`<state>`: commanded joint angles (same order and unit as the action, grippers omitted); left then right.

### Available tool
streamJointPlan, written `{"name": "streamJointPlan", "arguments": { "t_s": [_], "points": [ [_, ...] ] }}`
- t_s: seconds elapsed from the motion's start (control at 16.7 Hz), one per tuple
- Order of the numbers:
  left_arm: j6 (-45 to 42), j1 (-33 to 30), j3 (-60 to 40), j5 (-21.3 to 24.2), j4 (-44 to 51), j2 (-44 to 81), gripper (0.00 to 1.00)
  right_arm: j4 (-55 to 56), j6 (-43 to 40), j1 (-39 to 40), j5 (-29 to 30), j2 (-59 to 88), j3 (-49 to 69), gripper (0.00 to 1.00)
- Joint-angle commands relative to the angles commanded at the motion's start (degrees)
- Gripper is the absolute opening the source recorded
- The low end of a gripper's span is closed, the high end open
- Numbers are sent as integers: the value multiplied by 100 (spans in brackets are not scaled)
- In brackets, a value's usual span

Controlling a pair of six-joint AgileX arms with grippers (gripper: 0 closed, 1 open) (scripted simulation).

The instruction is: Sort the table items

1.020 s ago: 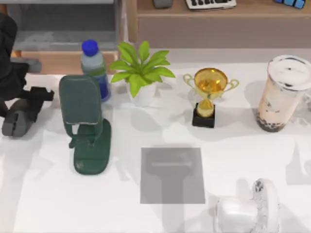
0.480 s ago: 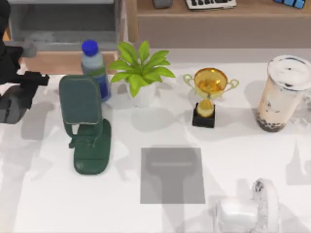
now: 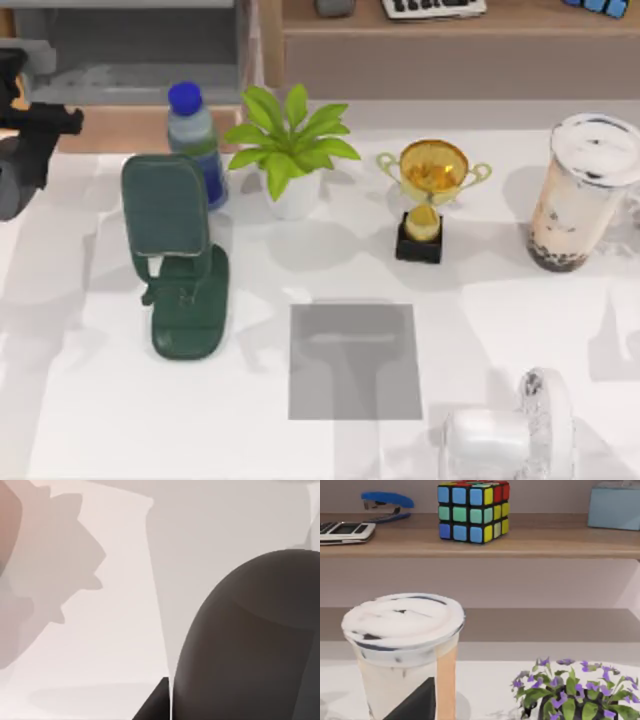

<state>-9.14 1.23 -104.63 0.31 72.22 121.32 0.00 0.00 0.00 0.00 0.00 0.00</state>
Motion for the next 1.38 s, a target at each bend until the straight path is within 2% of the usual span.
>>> {"name": "streamJointPlan", "arguments": {
  "t_s": [0.3,0.42,0.6,0.78,0.96,1.38],
  "points": [
    [-252,-197,-109,-26,-131,-31,0,0,0,0,0,0,0,100],
    [-728,-596,-348,-68,-354,-121,0,0,0,0,0,0,0,100],
    [-1864,-1536,-904,-171,-884,-312,0,0,0,0,0,0,0,100],
    [-3416,-2806,-1630,-310,-1609,-548,0,0,0,0,0,0,0,100],
    [-5307,-4337,-2484,-471,-2500,-814,0,0,0,0,0,0,0,100],
    [-10543,-8500,-4740,-847,-5031,-1531,0,0,0,0,0,0,0,100]
  ]
}}
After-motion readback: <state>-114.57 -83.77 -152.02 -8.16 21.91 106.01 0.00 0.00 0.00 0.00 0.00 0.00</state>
